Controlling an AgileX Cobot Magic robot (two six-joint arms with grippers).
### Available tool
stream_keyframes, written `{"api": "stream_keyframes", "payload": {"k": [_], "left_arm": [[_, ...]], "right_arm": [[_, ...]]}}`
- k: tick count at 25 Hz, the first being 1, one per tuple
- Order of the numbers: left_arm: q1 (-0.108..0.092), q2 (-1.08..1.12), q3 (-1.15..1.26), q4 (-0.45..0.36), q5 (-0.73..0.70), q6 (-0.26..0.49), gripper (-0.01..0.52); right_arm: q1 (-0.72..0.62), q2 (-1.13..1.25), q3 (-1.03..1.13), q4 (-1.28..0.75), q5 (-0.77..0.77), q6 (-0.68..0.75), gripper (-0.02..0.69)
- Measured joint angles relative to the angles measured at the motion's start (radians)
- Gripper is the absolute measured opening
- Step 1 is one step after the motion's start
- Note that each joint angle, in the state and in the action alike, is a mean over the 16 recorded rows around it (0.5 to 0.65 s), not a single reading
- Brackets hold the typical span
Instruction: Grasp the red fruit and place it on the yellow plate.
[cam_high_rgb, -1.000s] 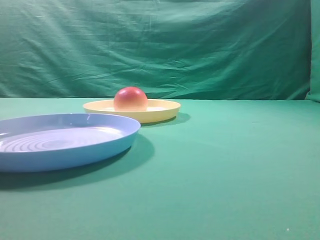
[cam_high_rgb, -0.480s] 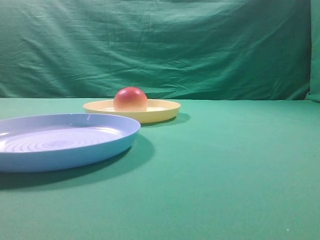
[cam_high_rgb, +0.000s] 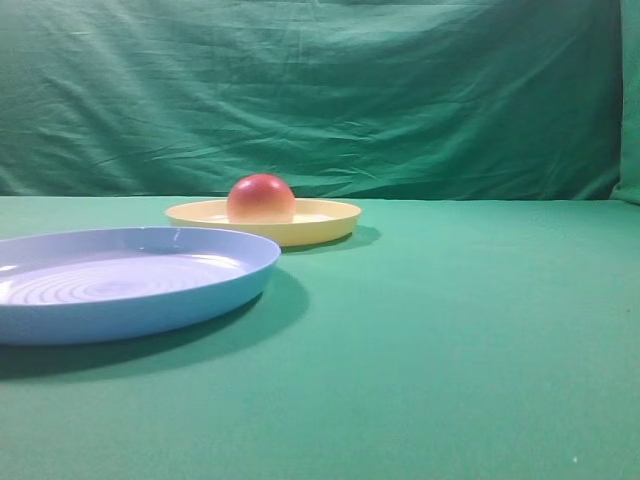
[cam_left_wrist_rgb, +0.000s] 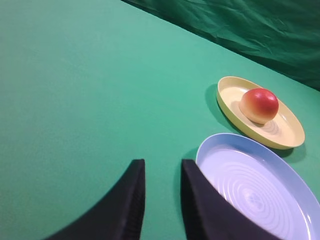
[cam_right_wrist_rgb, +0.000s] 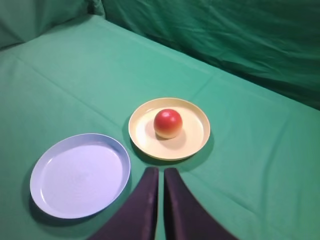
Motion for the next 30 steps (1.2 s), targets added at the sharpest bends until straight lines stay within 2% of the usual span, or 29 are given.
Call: {"api": "stream_keyframes", "payload": {"k": [9, 16, 30], "left_arm": [[0.000, 0.000, 0.000, 0.000, 0.000, 0.000, 0.157], [0.000, 0.000, 0.000, 0.000, 0.000, 0.000, 0.157], [0.000, 0.000, 0.000, 0.000, 0.000, 0.000, 0.157]], "right_arm": [[-0.014, -0.191, 0.194, -0.168, -0.014, 0.171, 0.000], [-0.106, -0.298, 0.330, -0.289, -0.046, 0.296, 0.000], [-0.404, -0.574, 0.676, -0.265, -0.274, 0.286, 0.000]]}}
